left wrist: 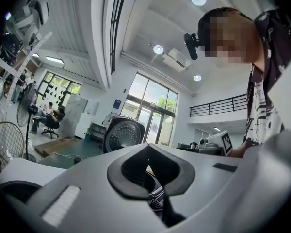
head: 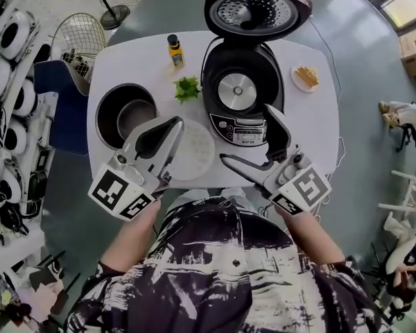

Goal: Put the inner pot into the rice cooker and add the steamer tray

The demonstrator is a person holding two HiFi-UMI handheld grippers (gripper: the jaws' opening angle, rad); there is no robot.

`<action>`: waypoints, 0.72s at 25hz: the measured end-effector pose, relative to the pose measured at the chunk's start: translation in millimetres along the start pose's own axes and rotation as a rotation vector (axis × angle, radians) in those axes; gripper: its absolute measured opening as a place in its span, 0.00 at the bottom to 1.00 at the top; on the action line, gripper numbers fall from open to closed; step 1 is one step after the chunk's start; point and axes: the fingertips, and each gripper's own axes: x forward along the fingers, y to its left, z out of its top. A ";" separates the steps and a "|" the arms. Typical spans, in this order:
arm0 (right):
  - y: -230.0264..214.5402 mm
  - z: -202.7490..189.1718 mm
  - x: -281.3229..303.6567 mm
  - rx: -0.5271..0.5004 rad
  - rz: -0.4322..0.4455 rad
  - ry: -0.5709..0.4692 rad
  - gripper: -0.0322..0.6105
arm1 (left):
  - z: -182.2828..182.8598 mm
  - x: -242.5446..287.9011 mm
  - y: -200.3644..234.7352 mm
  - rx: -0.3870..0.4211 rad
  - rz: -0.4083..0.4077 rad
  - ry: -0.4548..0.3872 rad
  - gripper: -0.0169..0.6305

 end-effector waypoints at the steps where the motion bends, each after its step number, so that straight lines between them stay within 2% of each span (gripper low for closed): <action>1: 0.2 -1.0 4.4 0.013 0.005 0.004 0.85 | 2.1 -2.4 3.4 -0.001 0.010 -0.005 0.03; 5: 9.9 7.3 35.8 0.014 0.069 0.000 0.85 | 15.1 -19.1 17.8 0.018 0.064 -0.029 0.03; 10: 30.9 7.1 101.5 0.012 0.174 0.035 0.85 | 30.1 -52.5 38.5 0.042 0.179 -0.069 0.03; 14: 48.6 -42.3 175.1 0.056 0.211 0.158 0.85 | 32.5 -89.0 58.2 0.052 0.247 -0.094 0.03; 18: 48.5 -121.0 237.3 0.068 0.188 0.370 0.85 | 25.1 -122.3 73.9 0.019 0.299 -0.117 0.03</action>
